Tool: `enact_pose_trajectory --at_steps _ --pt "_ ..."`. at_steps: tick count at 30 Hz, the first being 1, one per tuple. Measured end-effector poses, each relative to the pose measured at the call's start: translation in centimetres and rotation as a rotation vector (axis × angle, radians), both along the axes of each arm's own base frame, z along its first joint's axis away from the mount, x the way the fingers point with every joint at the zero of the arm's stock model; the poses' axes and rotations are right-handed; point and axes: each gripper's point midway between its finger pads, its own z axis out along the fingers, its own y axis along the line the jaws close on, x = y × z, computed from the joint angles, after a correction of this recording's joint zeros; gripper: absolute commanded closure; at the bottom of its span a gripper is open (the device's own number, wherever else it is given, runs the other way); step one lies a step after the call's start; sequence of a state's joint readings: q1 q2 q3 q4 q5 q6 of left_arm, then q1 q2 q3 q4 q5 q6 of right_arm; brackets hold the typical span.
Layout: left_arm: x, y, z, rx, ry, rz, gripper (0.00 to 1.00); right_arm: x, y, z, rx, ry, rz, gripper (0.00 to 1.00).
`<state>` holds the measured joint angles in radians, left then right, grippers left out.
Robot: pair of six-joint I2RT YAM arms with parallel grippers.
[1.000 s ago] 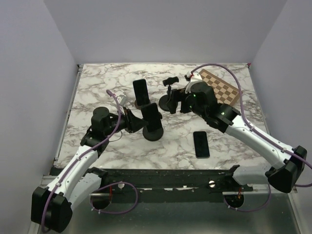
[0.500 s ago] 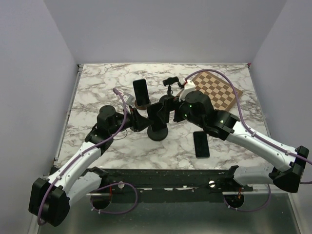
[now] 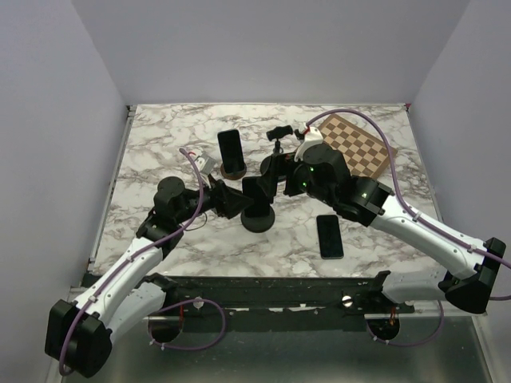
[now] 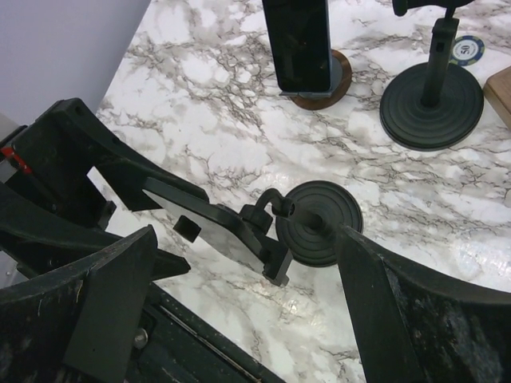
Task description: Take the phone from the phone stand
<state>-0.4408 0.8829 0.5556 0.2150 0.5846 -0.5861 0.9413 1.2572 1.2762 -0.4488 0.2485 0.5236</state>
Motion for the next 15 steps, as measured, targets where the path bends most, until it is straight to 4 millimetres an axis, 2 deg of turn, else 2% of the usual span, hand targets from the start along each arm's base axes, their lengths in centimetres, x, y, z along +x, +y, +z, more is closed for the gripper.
enact_pose_trajectory --at_steps 6,9,13,15 --pt "-1.0 0.5 -1.5 0.008 -0.018 -0.002 0.35 -0.3 0.3 -0.1 0.003 0.008 0.024 0.0" --pt "-0.9 0.4 -2.2 0.005 -0.008 -0.001 0.43 -0.5 0.4 -0.1 0.002 0.008 0.038 0.0" --pt "-0.6 0.2 -2.2 -0.012 -0.007 0.0 0.51 -0.6 0.5 -0.1 0.0 0.008 0.051 0.0" --pt "-0.6 0.0 -1.8 -0.023 -0.019 -0.002 0.58 -0.7 0.5 -0.1 -0.001 0.008 0.056 0.0"
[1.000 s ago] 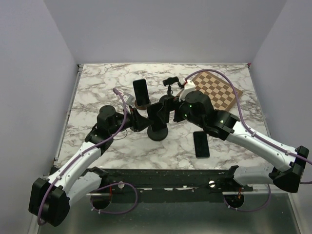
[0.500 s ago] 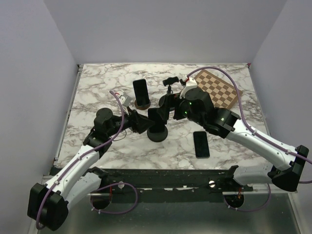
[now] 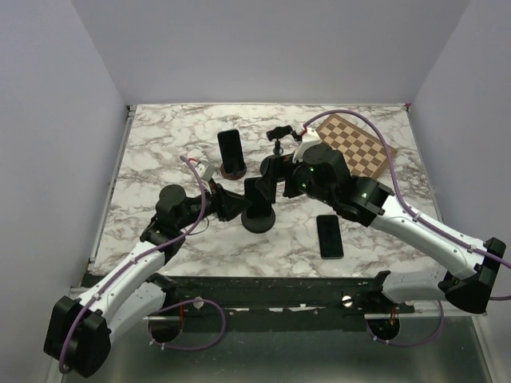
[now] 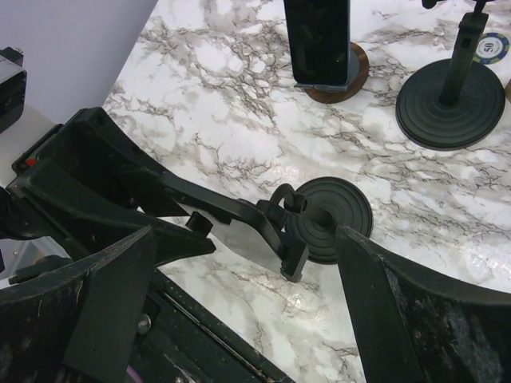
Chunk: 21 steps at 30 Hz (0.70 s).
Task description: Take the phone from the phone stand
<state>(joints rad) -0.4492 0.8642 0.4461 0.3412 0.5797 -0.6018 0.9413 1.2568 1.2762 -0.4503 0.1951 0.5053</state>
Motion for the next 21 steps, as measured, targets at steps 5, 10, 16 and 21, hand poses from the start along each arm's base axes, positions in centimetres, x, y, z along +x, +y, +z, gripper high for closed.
enact_pose_trajectory --at_steps 5,10,16,21 --pt "-0.1 -0.6 0.2 -0.026 -0.004 0.022 0.72 0.0 0.0 0.0 0.0 0.0 0.003 0.0" --pt "-0.6 -1.0 0.1 -0.063 -0.012 0.07 0.63 0.0 0.0 -0.1 -0.002 0.001 0.003 0.0" --pt "-1.5 -1.1 0.1 -0.097 -0.023 0.083 0.43 -0.2 -0.1 -0.9 -0.035 0.017 0.01 0.0" --pt "-1.4 -1.6 -0.3 -0.098 -0.014 0.068 0.56 -1.2 0.3 -1.6 -0.096 0.034 0.015 0.0"
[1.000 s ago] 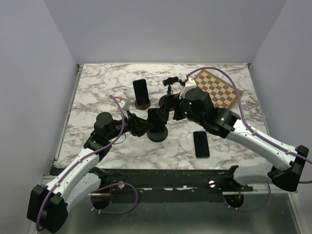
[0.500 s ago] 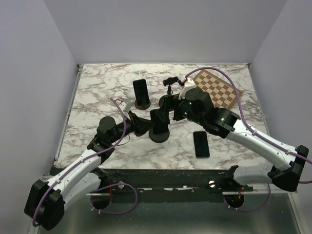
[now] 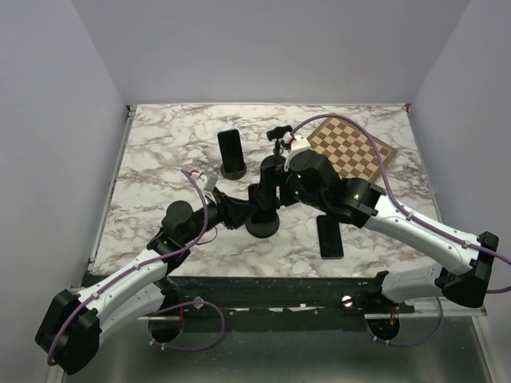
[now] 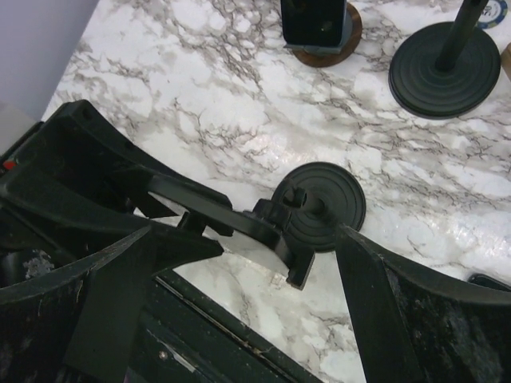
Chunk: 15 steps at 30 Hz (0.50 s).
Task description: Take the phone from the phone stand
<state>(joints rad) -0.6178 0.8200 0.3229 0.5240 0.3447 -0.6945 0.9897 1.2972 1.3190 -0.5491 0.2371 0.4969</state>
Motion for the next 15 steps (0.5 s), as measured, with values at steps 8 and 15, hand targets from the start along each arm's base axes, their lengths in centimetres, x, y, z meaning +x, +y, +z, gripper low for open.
enact_pose_trajectory --at_steps 8,15 --pt "-0.4 -0.9 -0.3 0.005 0.004 -0.009 0.74 -0.4 -1.1 -1.3 -0.071 0.018 -0.057 0.0" --pt "-1.7 -1.1 -0.3 -0.005 -0.018 0.047 0.63 -0.4 -1.4 -0.6 -0.049 0.008 -0.069 0.0"
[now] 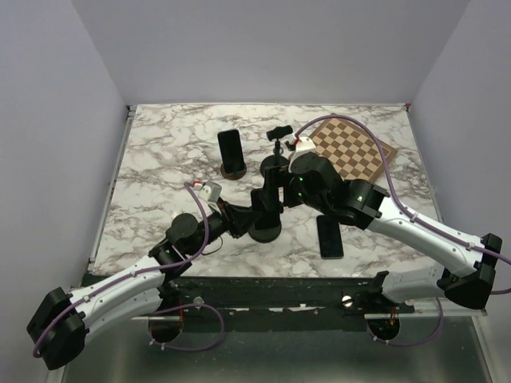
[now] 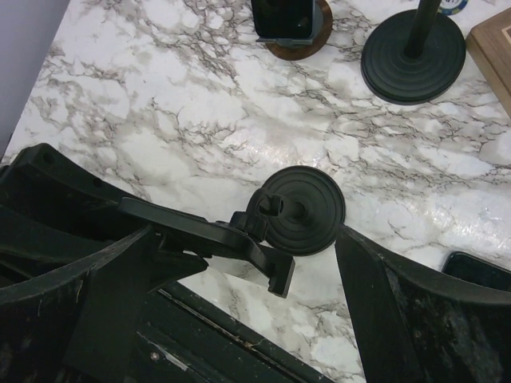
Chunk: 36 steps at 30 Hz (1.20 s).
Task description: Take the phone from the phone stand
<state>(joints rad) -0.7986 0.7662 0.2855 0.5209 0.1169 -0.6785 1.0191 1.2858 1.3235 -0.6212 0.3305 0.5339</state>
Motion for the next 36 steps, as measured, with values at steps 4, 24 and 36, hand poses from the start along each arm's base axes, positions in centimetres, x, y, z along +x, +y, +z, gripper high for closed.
enact_pose_trajectory --at_steps 4,24,36 --pt "-0.1 -0.2 0.0 0.0 -0.006 0.008 0.4 -0.2 0.1 0.1 0.004 0.004 0.015 0.0" --pt "2.2 -2.3 -0.3 0.088 -0.071 0.01 0.91 -1.1 -1.1 0.8 0.035 -0.025 0.03 0.0" --pt "4.9 -3.3 0.3 0.08 -0.121 0.063 0.16 0.2 -2.2 0.3 -0.022 -0.072 -0.037 0.0"
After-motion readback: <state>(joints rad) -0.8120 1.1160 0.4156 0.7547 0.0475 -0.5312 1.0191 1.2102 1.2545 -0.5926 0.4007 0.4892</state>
